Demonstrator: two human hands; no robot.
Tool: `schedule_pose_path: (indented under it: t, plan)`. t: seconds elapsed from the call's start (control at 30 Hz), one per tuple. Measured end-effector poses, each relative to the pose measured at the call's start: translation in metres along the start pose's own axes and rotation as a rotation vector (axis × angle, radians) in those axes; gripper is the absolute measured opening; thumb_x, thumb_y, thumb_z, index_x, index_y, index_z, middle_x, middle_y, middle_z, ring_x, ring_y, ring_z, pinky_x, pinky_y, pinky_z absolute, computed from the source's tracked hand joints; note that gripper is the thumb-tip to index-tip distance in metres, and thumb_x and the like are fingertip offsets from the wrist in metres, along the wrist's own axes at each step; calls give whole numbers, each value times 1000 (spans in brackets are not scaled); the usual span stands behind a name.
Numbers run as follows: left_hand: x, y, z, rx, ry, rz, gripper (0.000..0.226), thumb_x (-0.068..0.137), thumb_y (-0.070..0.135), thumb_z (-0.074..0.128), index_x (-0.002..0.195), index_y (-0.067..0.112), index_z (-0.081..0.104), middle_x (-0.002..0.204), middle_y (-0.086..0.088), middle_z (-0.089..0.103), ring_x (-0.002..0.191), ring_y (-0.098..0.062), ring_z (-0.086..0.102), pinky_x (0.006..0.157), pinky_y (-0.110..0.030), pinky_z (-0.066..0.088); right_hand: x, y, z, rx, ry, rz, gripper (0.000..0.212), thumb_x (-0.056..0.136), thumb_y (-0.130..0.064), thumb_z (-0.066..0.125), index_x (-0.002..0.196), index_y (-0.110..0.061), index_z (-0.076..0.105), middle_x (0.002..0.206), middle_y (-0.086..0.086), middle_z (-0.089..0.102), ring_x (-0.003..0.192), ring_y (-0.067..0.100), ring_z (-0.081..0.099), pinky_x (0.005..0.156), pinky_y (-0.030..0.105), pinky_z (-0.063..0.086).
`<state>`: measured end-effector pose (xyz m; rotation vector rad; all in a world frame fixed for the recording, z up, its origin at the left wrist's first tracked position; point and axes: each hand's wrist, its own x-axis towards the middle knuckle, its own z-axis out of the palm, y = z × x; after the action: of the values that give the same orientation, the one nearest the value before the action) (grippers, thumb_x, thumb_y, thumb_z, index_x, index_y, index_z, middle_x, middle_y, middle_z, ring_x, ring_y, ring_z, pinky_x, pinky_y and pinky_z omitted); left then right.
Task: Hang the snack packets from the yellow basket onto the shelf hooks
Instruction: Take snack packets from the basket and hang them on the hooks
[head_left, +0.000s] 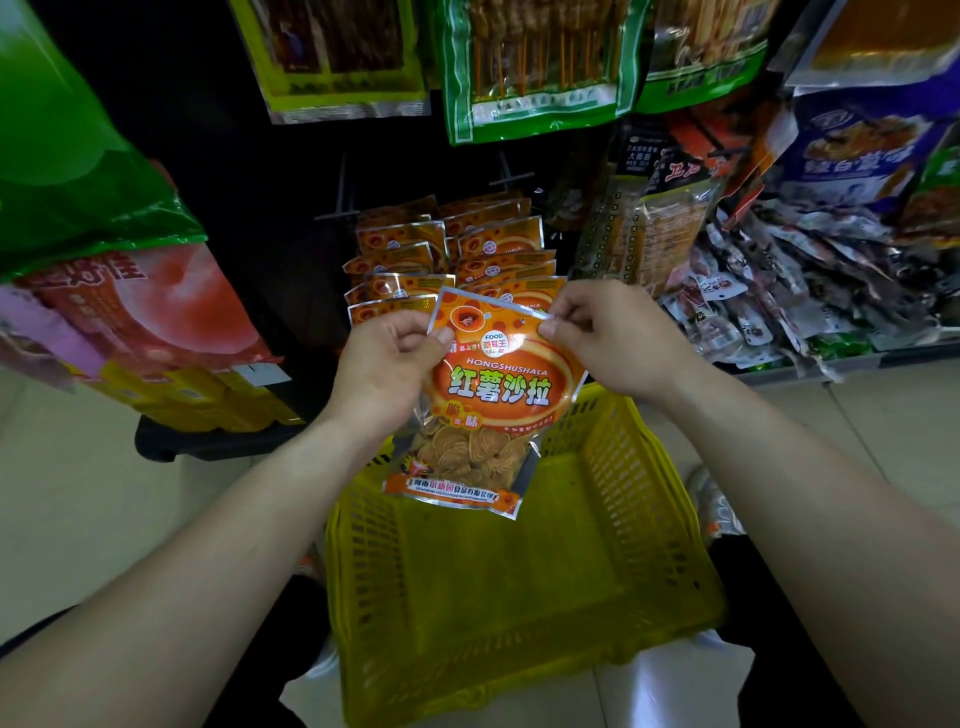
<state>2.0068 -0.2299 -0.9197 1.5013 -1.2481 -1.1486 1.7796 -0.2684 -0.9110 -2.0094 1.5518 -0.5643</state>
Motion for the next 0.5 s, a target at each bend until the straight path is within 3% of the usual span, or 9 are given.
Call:
schedule_pose_path:
  t: [0.33, 0.5]
  plan:
    - [1, -1, 1, 28, 21, 12, 9, 98, 24, 62, 93, 22, 69, 79, 11, 77, 75, -6, 74, 58, -12, 53, 1, -2, 0, 0, -39, -8, 9, 95, -33, 61, 88, -27, 62, 92, 0, 70, 87, 22, 65, 77, 43, 54]
    - [-3, -6, 7, 74, 6, 56, 9, 98, 22, 62, 92, 18, 68, 74, 7, 76, 72, -7, 74, 58, -16, 54, -3, -8, 6, -15, -182, -115, 5, 95, -34, 60, 99, -31, 58, 102, -3, 70, 90, 17, 67, 73, 34, 54]
